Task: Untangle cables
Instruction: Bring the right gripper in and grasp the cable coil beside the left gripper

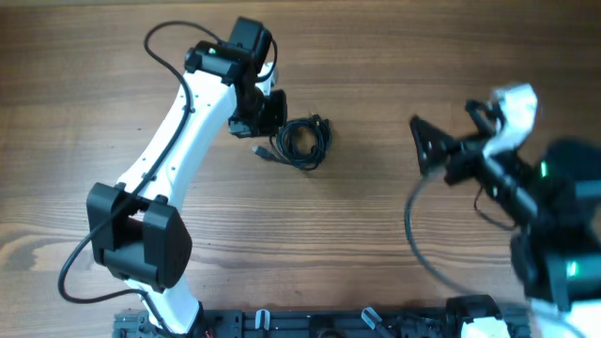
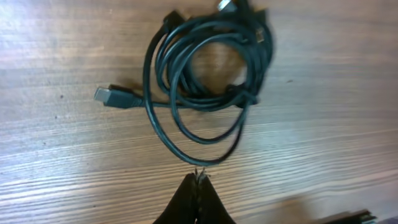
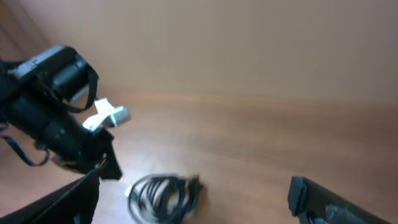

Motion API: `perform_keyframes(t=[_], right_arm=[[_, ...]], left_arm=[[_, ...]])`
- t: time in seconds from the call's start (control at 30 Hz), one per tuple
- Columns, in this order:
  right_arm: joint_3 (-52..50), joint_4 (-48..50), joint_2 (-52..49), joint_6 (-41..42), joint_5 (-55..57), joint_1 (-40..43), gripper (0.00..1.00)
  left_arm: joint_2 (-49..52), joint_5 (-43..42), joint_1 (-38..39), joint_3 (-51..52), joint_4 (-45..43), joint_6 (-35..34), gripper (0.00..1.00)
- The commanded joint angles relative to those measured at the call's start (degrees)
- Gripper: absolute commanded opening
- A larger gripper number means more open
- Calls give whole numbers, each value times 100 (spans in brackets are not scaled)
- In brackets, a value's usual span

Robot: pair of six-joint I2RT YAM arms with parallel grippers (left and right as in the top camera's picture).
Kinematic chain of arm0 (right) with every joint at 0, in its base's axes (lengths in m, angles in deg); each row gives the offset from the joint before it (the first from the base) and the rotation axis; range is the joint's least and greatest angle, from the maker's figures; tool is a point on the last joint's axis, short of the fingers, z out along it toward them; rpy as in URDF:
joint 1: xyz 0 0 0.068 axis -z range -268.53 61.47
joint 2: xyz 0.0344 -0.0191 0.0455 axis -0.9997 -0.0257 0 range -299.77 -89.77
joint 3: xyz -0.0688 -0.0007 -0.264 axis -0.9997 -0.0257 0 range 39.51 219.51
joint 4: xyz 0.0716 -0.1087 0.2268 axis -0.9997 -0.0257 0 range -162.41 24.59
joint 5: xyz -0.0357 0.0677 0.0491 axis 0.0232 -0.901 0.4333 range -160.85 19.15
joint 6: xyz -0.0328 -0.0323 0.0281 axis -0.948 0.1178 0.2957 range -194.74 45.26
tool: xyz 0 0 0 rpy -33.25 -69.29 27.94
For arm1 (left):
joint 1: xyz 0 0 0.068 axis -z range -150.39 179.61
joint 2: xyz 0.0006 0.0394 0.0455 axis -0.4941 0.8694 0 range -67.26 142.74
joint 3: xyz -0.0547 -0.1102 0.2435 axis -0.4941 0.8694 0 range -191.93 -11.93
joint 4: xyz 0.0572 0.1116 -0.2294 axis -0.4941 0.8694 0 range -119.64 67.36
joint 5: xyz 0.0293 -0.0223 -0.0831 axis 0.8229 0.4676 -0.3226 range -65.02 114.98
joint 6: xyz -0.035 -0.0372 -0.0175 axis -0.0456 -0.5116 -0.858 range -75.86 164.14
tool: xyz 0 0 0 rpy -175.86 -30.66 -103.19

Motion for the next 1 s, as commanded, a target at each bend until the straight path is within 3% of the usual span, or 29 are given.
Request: perform_keyframes(t=[0.0, 0.17, 0.27, 0.43, 0.63, 0.9, 0.97], right_arm=[[472, -170, -761, 59, -581, -13, 100], [483, -201, -1508, 1377, -1200, -13, 100], [481, -350, -1864, 1563, -1366, -13, 99], [479, -568, -2603, 1526, -1947, -92, 79], [470, -702, -3307, 1528, -1950, -426, 58], [470, -107, -4221, 1576, -1803, -1099, 49], [470, 55, -4382, 1832, -1469, -1224, 48]], left_arm=[[68, 74, 15, 671, -468, -378, 4], [68, 83, 28, 1440, -1375, -479, 5], [68, 179, 24, 1847, -1945, -481, 6], [68, 1292, 26, 2326, -2800, -483, 6], [68, 1414, 24, 2649, -3327, -483, 7], [68, 1414, 17, 2695, -3322, -476, 10], [39, 1412, -13, 2667, -3305, -474, 6]])
